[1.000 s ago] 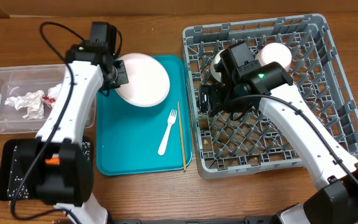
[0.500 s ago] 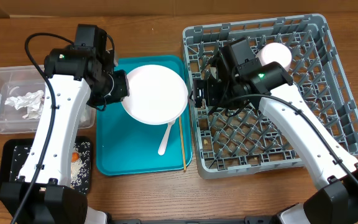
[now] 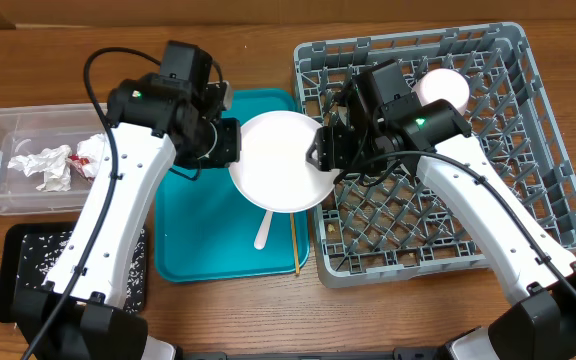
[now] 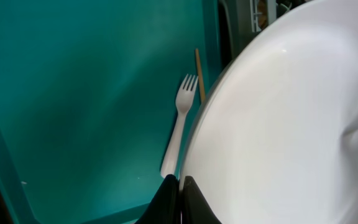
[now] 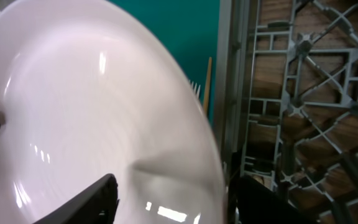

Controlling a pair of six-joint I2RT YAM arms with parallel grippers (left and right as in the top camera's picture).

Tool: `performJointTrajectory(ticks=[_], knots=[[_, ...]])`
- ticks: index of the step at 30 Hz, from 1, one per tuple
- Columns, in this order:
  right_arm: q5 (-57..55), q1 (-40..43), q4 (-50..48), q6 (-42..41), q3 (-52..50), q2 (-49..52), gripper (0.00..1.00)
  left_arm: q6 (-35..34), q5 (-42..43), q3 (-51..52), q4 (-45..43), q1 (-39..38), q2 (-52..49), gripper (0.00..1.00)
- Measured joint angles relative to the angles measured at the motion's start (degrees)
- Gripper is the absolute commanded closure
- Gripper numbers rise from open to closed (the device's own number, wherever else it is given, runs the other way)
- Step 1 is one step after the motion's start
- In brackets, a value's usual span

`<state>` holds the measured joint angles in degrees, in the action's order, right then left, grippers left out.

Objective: Sort waste into correct bins and load items into the dishwasher
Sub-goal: 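Lift the plate with the left gripper and grasp its far rim with the right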

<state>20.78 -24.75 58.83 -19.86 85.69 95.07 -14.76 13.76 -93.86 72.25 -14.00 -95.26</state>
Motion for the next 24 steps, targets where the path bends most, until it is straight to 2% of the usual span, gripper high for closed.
performJointTrajectory(ticks=[10, 13, 21, 22, 23, 24], knots=[[-0.7, 0.1, 1.2, -0.1, 0.0, 0.0, 0.82, 0.2, -0.7, 0.0, -0.5, -0.3, 0.0, 0.96], [-0.8, 0.3, 1.2, 0.1, 0.0, 0.0, 0.96, 0.2, -1.8, 0.0, -0.5, -0.2, 0.0, 0.96], [-2.4, 0.4, 1.2, -0.1, 0.0, 0.0, 0.96, 0.4, -2.4, 0.0, -0.6, -0.2, 0.0, 0.96], [-2.5, 0.4, 1.1, 0.0, 0.0, 0.0, 0.96, 0.3, -2.4, 0.0, -0.7, -0.2, 0.0, 0.92], [-2.6, 0.4, 1.0, 0.0, 0.0, 0.0, 0.96, 0.3, -2.4, 0.0, -0.7, -0.2, 0.0, 0.78], [-2.6, 0.4, 0.8, 0.0, 0.0, 0.0, 0.96, 0.3, -2.4, 0.0, -0.7, -0.2, 0.0, 0.57]])
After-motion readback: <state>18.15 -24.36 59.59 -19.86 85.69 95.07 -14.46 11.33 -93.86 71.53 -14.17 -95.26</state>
